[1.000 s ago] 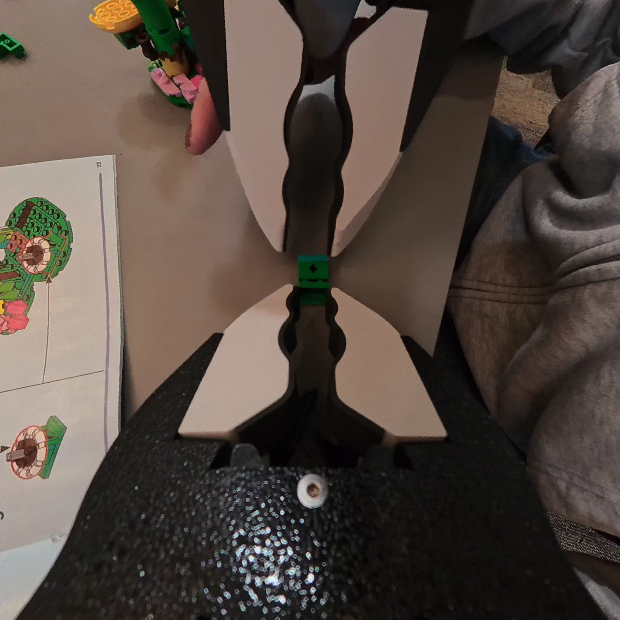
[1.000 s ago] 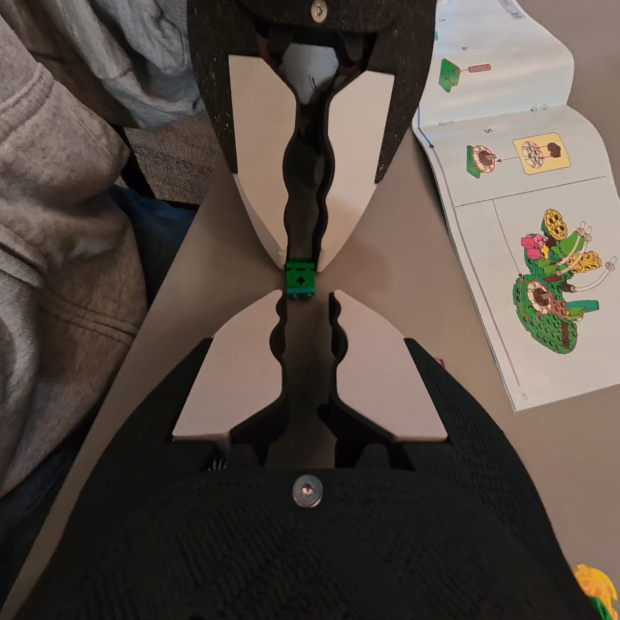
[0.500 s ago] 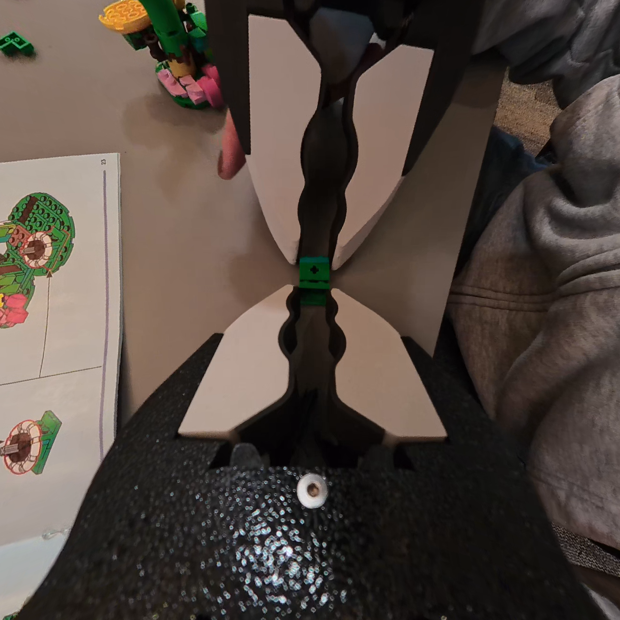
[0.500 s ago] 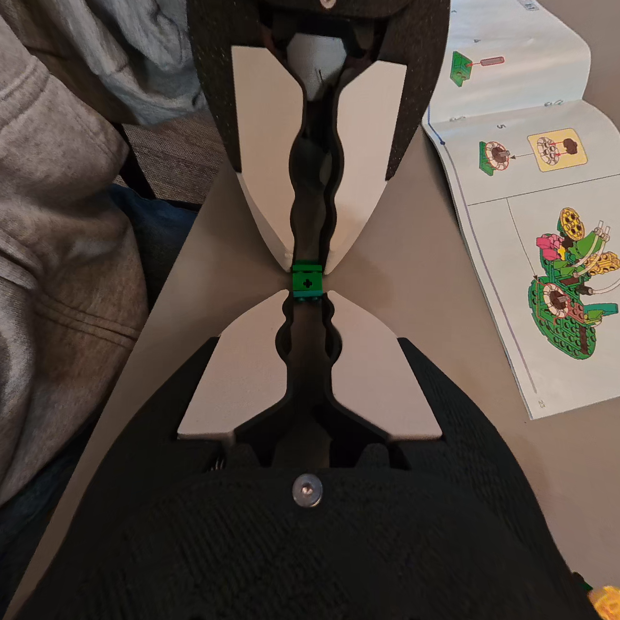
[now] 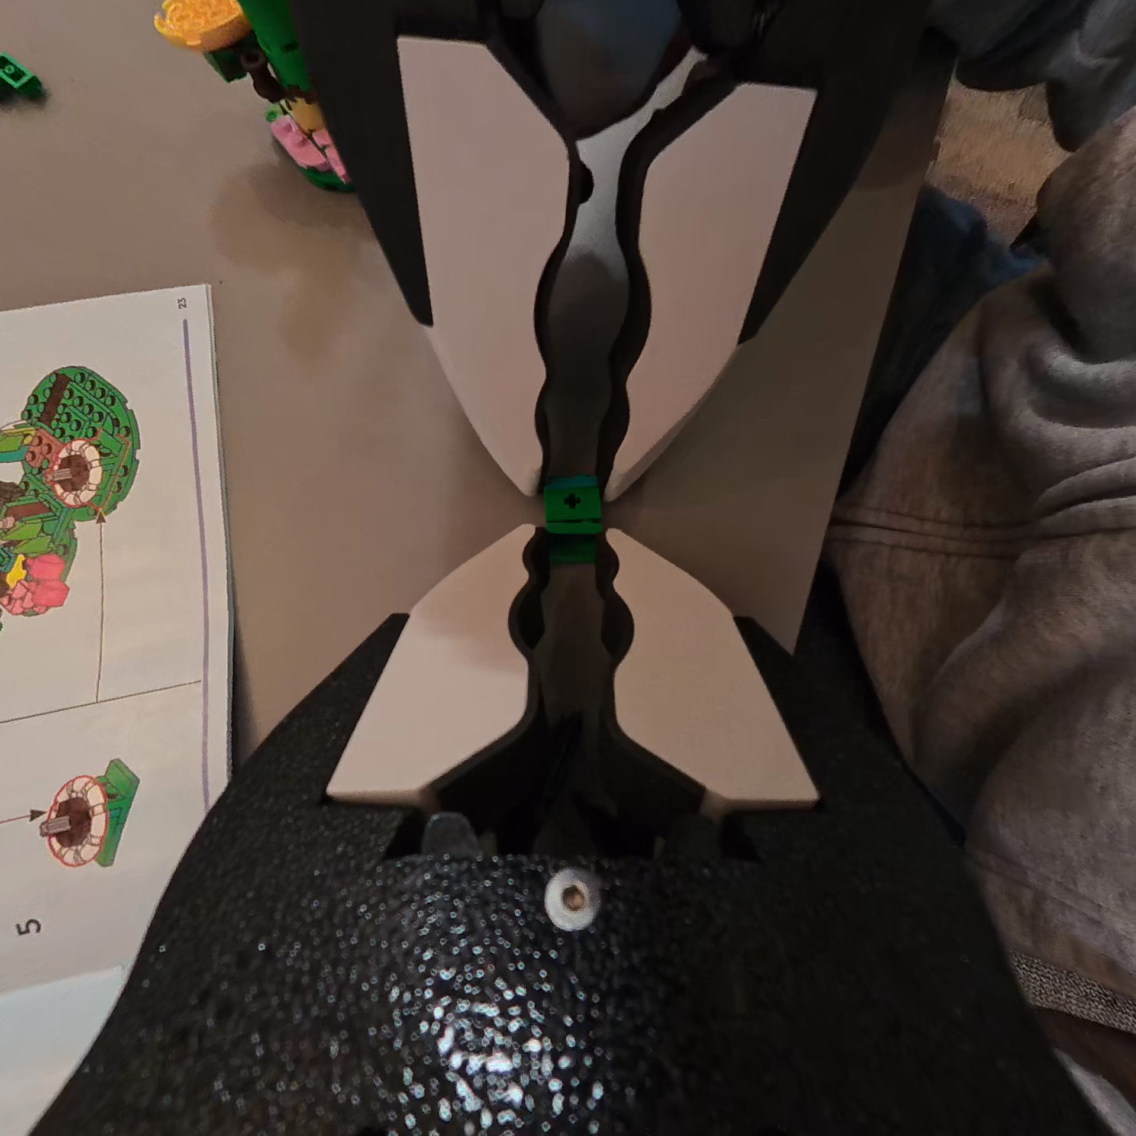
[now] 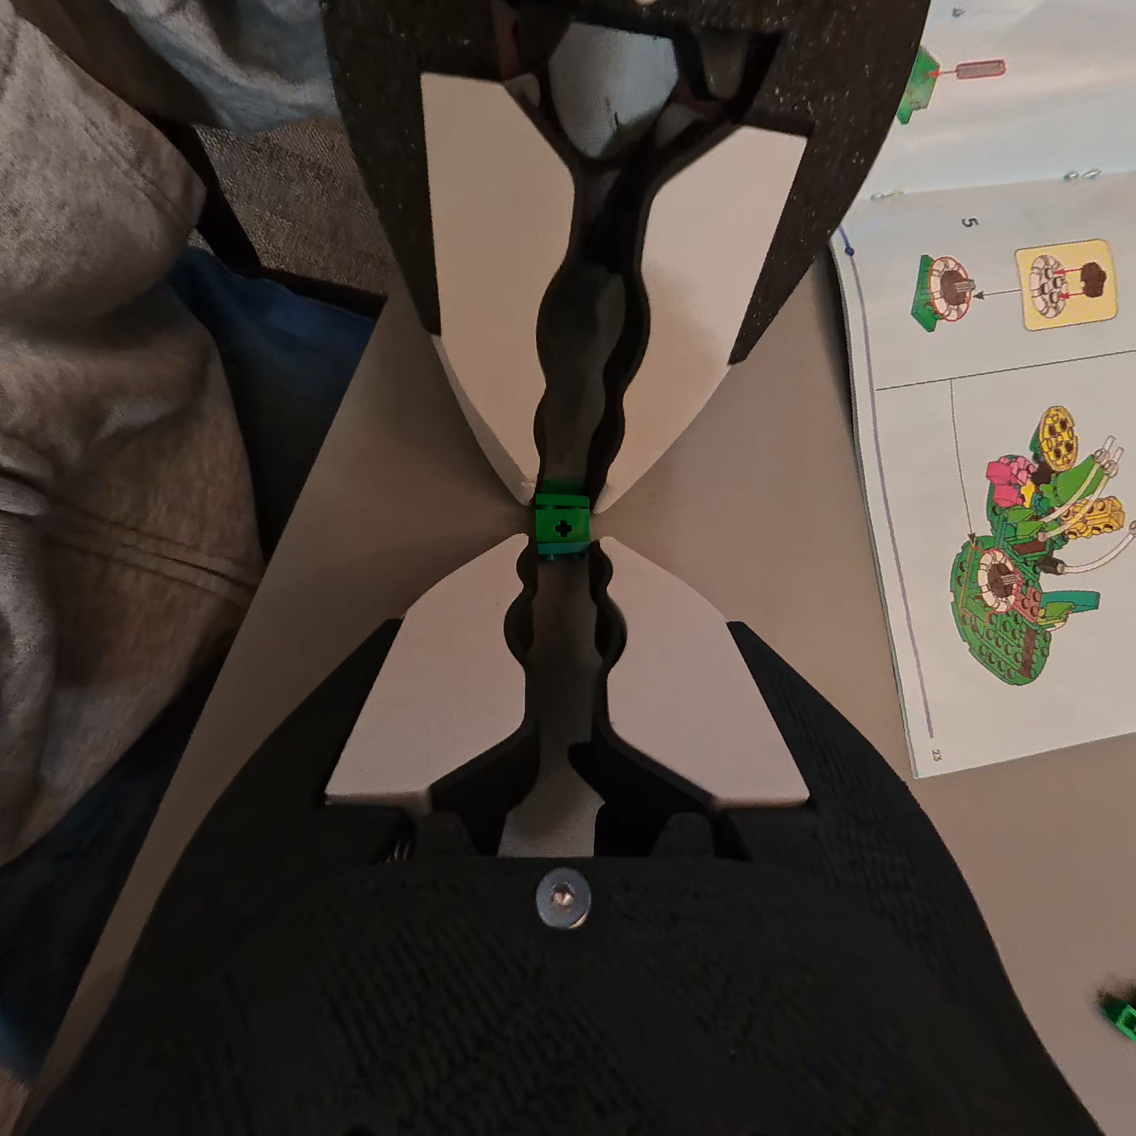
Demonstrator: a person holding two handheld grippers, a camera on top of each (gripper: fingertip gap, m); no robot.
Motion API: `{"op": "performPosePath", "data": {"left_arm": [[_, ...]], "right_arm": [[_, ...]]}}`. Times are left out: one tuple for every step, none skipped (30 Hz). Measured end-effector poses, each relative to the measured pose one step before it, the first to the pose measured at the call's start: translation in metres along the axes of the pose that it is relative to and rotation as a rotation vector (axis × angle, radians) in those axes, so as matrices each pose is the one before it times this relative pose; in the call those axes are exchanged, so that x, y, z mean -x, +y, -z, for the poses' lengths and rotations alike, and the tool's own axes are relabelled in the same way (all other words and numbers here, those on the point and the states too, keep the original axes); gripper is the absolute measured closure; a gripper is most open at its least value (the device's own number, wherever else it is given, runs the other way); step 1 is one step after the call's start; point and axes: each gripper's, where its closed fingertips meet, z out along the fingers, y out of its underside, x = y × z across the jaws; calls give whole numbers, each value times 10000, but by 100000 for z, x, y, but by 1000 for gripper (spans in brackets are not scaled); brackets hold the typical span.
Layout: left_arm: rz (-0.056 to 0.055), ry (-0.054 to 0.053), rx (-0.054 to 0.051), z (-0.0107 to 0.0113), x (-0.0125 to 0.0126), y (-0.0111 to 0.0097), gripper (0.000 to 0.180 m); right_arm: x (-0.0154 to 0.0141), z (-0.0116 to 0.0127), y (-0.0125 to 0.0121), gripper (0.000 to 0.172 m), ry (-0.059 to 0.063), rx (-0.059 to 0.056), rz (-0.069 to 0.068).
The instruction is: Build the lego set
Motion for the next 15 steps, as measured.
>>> {"op": "performPosePath", "data": {"left_arm": [[8, -38, 83, 7, 30, 9, 166], [27, -30, 72, 3, 6, 12, 166], [34, -42, 48, 2, 6, 13, 166], [42, -38, 19, 8, 12, 19, 165], [42, -6, -35, 9, 1, 21, 165], [116, 34, -87, -1, 1, 5, 165], [109, 21, -84, -2, -3, -11, 165], [83, -3, -61, -22, 1, -18, 165], [64, -25, -40, -65, -10, -76, 165], [68, -68, -15, -122, 25, -118, 165], [63, -117, 18, -94, 90, -100, 165], [78, -96, 39, -65, 55, -74, 165], [76, -87, 43, -29, 22, -33, 165], [144, -85, 23, -31, 35, -23, 165], [133, -96, 19, -23, 35, -29, 165]], "right_arm": [[0, -19, -15, 159, -33, 131, -27], [-16, -16, -12, 158, -32, 130, -55], [-9, -16, -2, 158, -25, 112, -87], [-13, -15, 4, 159, -10, 64, -123], [-10, -1, 8, 158, 10, -5, -155], [-11, -5, 16, 158, 26, -89, -137], [3, 15, 20, 158, 41, -159, -125], [-3, 17, 29, 157, 51, -173, -125], [0, 32, 48, 158, 45, -103, -139], [-28, 80, 111, 158, 48, 40, -193], [-89, 82, 120, 158, 128, 136, -94], [-119, 43, 76, 158, 186, 134, -92], [-68, 10, 53, 158, 146, 95, -102], [-46, -5, 20, 157, 131, 57, -121], [-63, -8, -3, 157, 106, 78, -227]]}}
